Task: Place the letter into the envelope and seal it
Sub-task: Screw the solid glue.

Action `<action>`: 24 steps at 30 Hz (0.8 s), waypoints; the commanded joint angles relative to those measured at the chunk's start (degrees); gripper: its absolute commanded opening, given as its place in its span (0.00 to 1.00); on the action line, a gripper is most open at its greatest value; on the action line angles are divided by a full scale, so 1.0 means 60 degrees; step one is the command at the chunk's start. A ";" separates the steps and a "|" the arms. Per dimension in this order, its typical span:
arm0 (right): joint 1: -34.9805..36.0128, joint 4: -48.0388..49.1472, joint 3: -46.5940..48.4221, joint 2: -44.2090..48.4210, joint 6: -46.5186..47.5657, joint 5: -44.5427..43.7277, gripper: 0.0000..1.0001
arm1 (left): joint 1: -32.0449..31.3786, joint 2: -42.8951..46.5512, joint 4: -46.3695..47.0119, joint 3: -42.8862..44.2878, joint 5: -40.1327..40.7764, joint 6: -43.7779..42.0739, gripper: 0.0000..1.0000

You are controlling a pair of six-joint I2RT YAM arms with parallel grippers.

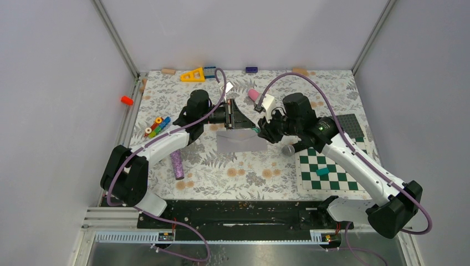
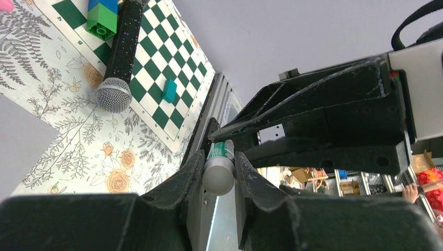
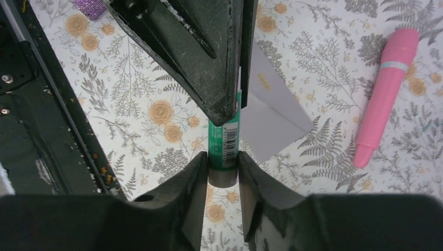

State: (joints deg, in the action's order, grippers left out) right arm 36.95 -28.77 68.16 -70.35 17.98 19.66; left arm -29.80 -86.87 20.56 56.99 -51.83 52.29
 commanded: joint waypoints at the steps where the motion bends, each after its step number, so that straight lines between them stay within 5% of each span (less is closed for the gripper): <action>1: 0.0151 0.0452 -0.0007 0.0001 0.0197 0.0070 0.26 | -0.0051 -0.0053 0.0514 0.0237 0.0106 -0.0090 0.03; 7: 0.0160 0.0433 -0.0036 0.0078 0.0176 0.0207 0.14 | -0.0044 -0.0046 0.0522 0.0279 0.0063 -0.0074 0.10; 9: 0.0157 0.0414 -0.0037 0.0152 0.0140 0.0237 0.11 | -0.0043 -0.0017 0.0514 0.0297 0.0060 -0.0091 0.27; 15: 0.0148 0.0218 -0.0049 0.0478 0.0221 0.0244 0.10 | 0.0283 0.0217 0.0170 0.0458 0.0123 -0.0194 0.98; 21: 0.0148 0.0014 -0.0299 0.0961 0.0403 0.0272 0.10 | 0.1418 0.0795 -0.0081 0.0637 0.0066 -0.0314 0.99; 24: 0.0143 -0.0049 -0.0460 0.1184 0.0509 0.0368 0.10 | 0.2183 0.0972 -0.1719 0.1328 0.0350 -0.1973 0.99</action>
State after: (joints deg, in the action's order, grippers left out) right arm 37.30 -28.64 66.48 -65.95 19.44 20.43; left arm -21.47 -85.19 16.95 58.17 -51.70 50.30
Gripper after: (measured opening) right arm 0.283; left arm 0.986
